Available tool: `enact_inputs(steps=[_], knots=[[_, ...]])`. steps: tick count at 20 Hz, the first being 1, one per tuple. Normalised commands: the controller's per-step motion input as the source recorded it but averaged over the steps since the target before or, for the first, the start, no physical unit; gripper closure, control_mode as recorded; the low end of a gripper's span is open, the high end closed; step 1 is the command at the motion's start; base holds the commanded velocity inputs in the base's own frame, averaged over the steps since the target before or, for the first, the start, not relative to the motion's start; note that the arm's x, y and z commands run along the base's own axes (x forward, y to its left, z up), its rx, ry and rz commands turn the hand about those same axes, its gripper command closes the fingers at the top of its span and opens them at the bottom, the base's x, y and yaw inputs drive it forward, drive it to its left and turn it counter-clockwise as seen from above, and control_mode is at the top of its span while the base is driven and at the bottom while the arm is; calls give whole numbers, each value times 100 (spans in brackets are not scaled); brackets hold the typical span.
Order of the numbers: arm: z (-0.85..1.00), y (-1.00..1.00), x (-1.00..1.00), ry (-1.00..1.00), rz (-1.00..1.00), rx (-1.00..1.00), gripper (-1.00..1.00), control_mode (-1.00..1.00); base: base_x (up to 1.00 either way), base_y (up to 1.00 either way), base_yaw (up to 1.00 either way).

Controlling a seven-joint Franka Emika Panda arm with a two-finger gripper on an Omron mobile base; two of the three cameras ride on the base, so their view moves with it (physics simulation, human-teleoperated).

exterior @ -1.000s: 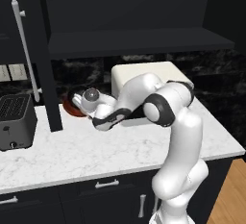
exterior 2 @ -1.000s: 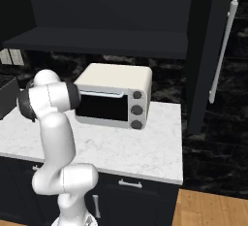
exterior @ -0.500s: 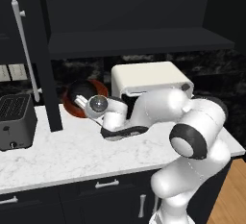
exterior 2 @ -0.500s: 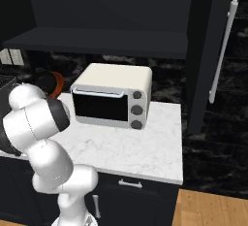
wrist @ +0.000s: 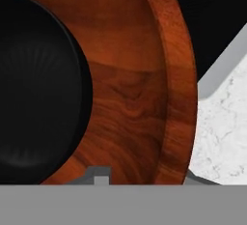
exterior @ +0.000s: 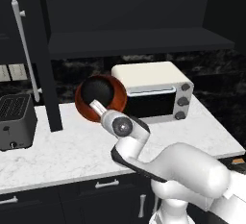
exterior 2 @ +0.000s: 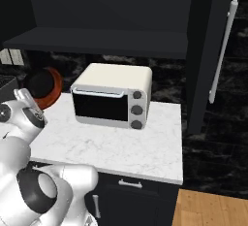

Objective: Pick up the bowls on the counter and stack them on top of one another in the open cabinet. Place the smaller bowl on top of the larger bowl.

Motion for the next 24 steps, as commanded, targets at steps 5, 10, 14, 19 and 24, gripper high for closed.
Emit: enact_inputs(steps=[5, 10, 14, 19, 24], knots=[[95, -48, -63, 0, -7, 2, 100, -100, 0, 0, 0], [98, -39, -46, 6, -11, 0, 100, -100, 0, 0, 0], [89, -45, -35, 14, -9, 0, 100, -100, 0, 0, 0], [73, -35, -17, 0, -2, 2, 100, -100, 0, 0, 0], [63, -51, -4, -7, 0, 9, 100, -100, 0, 0, 0]])
